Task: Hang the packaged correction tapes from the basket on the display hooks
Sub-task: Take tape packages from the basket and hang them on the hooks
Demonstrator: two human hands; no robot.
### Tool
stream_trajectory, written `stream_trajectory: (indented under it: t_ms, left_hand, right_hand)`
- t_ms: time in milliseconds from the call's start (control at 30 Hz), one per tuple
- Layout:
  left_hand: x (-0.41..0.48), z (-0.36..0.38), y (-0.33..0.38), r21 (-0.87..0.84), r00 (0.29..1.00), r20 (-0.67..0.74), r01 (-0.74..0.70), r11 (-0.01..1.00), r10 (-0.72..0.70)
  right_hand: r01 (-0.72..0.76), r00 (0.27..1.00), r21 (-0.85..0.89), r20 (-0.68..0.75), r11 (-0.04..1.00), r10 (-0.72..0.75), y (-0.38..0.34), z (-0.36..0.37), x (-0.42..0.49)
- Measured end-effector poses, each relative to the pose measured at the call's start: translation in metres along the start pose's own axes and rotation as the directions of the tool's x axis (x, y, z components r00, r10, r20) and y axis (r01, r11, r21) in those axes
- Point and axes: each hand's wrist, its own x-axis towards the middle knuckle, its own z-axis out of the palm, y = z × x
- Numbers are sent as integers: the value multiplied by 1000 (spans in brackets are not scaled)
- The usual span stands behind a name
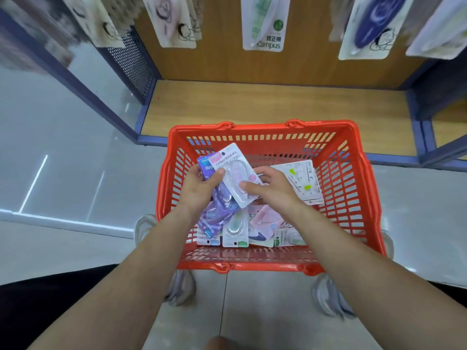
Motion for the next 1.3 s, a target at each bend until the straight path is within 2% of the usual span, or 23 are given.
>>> stream_trajectory:
  t_ms: [167, 267, 367, 400, 467, 533, 600, 700, 833, 933, 1000, 1100, 1200, 1300]
  left_hand:
    - [-16, -16, 24, -24, 997, -77, -24, 999, 22]
    - [-24, -32, 34, 54, 995, -89, -49, 997, 54]
    - [-29, -56, 42, 114, 983, -175, -33, 993, 52]
    - [-29, -66, 45, 144, 978, -201, -32, 989, 61]
    - [-29, -86, 48, 213, 973, -217, -28, 977, 75]
    - [-31, -101, 46, 245, 975, -211, -18, 969, 72]
    - [-32, -108, 41, 254, 976, -210, 6, 967, 49]
    - [-31, -108, 37, 242, 977, -209, -1, 970, 53]
    - [-26, -103, 39, 252, 976, -207, -7, 968, 61]
    - [-24, -102, 40, 260, 978, -201, -1, 966, 55]
    - [-24, -100, 41, 262, 977, -204, -1, 965, 57]
    - [-26, -96, 45, 278, 980, -191, -7, 960, 63]
    - [-33, -88, 56, 276, 984, -167, -9, 961, 57]
    - [-45, -76, 73, 225, 985, -154, -37, 974, 73]
  right_hand:
    - [73, 997, -43, 37, 996, -72, -26, 26, -9]
    - [128, 989, -101, 81, 987, -120, -40, 44, -13]
    - [161, 975, -108, 172, 981, -141, -45, 54, -9]
    - [160, 972, -127, 192, 979, -134, -43, 54, -6]
    - [140, 980, -276, 174, 951, -93, -26, 49, 11]
    - [85, 987, -486, 161, 870, -7, 0, 43, 30]
    - [20, 984, -599, 154, 801, 91, 24, 41, 45]
    - [-3, 976, -634, 166, 773, 140, 45, 51, 56]
    - [2, 982, -714, 135, 700, 135, 60, 66, 66]
    - [46, 972, -738, 189, 673, 141, 59, 64, 66]
    - [49, 964, -730, 212, 682, 158, 53, 57, 62]
    - [-15, 978, -628, 153, 778, 143, 39, 36, 52]
    - [-69, 991, -373, 84, 925, 108, 12, 10, 28]
    - [-51, 999, -110, -4, 993, 51, -23, -7, -7]
